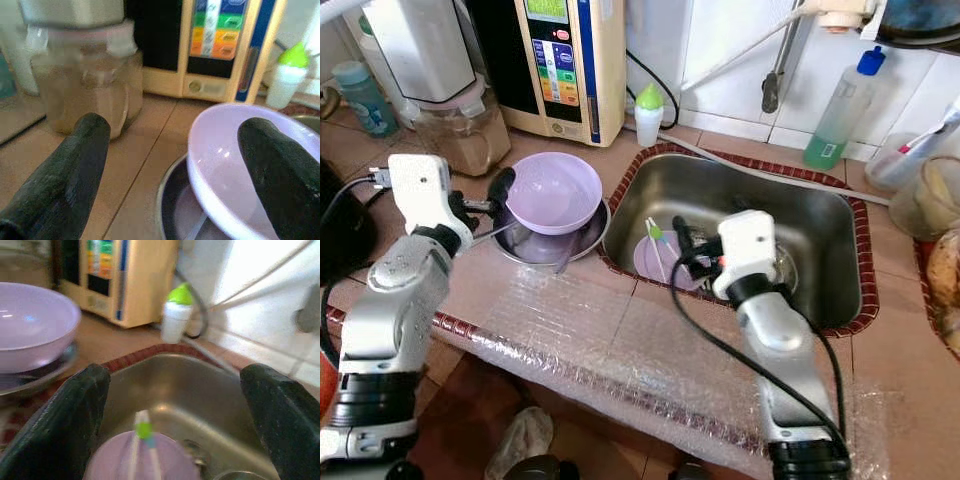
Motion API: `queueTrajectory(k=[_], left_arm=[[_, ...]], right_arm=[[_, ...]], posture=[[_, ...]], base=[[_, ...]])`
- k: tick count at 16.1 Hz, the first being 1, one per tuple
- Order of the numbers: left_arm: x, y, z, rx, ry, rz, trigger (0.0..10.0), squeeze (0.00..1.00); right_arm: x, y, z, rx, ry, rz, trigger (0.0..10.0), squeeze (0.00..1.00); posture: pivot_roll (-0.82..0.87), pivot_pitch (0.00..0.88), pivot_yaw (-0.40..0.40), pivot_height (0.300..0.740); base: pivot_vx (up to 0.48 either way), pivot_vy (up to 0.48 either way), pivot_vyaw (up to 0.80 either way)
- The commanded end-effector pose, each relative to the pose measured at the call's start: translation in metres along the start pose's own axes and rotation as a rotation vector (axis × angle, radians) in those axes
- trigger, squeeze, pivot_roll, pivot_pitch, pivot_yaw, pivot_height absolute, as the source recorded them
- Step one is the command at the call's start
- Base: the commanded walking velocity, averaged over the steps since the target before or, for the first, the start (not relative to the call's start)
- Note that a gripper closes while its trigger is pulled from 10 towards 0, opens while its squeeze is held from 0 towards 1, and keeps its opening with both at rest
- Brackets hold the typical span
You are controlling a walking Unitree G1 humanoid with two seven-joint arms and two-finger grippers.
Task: Kitchen organization
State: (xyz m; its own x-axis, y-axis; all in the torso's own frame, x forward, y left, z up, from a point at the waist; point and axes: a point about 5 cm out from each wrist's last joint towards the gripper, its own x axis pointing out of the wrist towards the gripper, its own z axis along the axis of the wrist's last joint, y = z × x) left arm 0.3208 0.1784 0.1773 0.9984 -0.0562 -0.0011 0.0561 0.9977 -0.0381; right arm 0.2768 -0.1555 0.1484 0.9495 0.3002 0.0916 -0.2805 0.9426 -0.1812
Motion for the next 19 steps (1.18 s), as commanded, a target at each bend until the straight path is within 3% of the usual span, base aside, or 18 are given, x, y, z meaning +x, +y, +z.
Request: queueTrajectory(k=[1, 2, 5, 6, 7, 8, 13, 19], left_arm=[[0.004, 0.001, -0.004, -0.025, 0.051, 0.007, 10.0, 0.00], [0.009, 0.000, -0.007, -0.060, 0.084, -0.003, 10.0, 0.00], [0.019, -0.007, -0.005, -0.099, 0.112, -0.028, 10.0, 0.00], [0.021, -0.009, -0.007, -0.112, 0.130, -0.035, 9.1, 0.00], [0.022, -0.011, -0.009, -0.121, 0.144, -0.039, 4.2, 0.00], [0.024, -0.016, -0.013, -0.148, 0.178, -0.065, 0.0, 0.00], [0.025, -0.023, -0.027, -0.167, 0.276, -0.107, 0.0, 0.00], [0.025, -0.021, -0.030, -0.169, 0.295, -0.106, 0.0, 0.00]], right_arm=[[-0.001, 0.007, 0.004, 0.041, -0.011, 0.055, 10.0, 0.00], [-0.003, 0.020, 0.010, 0.138, -0.049, 0.158, 10.0, 0.00], [-0.008, 0.037, 0.015, 0.142, -0.058, 0.315, 10.0, 0.00], [-0.009, 0.040, 0.013, 0.144, -0.041, 0.354, 10.0, 0.00], [-0.010, 0.042, 0.012, 0.147, -0.030, 0.378, 10.0, 0.00], [-0.011, 0.045, 0.011, 0.125, -0.018, 0.428, 10.0, 0.00], [-0.011, 0.056, 0.010, 0.091, -0.007, 0.499, 10.0, 0.00], [-0.012, 0.064, 0.009, 0.100, -0.007, 0.545, 10.0, 0.00]], posture=[[-0.03, 0.000, 0.046, 0.740], [-0.02, 0.000, 0.041, 0.740], [-0.03, 0.000, 0.041, 0.740], [-0.03, 0.000, 0.041, 0.740], [-0.03, 0.000, 0.041, 0.740], [-0.04, 0.000, 0.042, 0.740], [-0.05, 0.000, 0.052, 0.740], [-0.04, 0.000, 0.055, 0.740]], base=[[0.000, 0.000, 0.00], [0.000, 0.000, 0.00], [0.000, 0.000, 0.00], [0.000, 0.000, 0.00], [0.000, 0.000, 0.00], [0.000, 0.000, 0.00], [0.000, 0.000, 0.00], [0.000, 0.000, 0.00]])
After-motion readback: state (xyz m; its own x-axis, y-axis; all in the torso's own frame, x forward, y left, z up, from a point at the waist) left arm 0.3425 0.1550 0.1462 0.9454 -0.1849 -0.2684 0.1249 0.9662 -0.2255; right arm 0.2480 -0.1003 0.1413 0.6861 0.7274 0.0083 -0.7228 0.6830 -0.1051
